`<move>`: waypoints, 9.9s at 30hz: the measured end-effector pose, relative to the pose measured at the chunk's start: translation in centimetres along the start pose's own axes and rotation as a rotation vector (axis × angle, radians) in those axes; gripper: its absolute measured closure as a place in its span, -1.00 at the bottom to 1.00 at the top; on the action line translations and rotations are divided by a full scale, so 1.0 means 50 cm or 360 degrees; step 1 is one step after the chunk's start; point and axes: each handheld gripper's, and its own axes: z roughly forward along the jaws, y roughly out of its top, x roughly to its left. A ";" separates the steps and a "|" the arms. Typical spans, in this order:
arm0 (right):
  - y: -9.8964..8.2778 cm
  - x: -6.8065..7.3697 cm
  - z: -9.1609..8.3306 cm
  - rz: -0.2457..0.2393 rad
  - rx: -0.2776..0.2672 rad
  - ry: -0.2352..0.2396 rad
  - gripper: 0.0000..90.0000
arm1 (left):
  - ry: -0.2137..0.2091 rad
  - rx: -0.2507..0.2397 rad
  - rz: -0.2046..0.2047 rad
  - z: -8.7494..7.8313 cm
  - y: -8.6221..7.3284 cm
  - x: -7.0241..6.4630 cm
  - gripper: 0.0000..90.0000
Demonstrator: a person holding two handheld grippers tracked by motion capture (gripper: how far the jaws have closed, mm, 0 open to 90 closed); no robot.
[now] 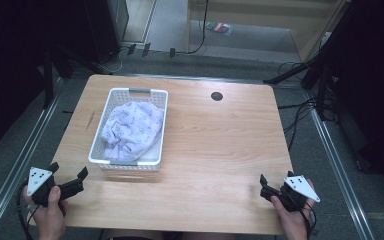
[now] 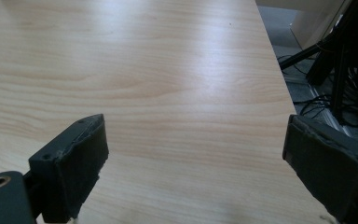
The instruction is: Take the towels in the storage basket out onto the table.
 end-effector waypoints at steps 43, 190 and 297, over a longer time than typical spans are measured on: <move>-0.021 0.007 -0.021 0.0011 -0.0139 0.0003 -1.00 | -0.0253 0.0434 0.0344 0.108 0.253 -0.148 -1.00; -0.018 -0.009 -0.014 0.0153 -0.0051 0.0093 -1.00 | -0.0212 0.1079 0.0731 0.311 0.536 -0.403 0.32; -0.017 -0.009 -0.011 0.0151 -0.0048 0.0120 -1.00 | -0.0788 0.1108 0.0645 0.369 0.359 -0.559 -1.00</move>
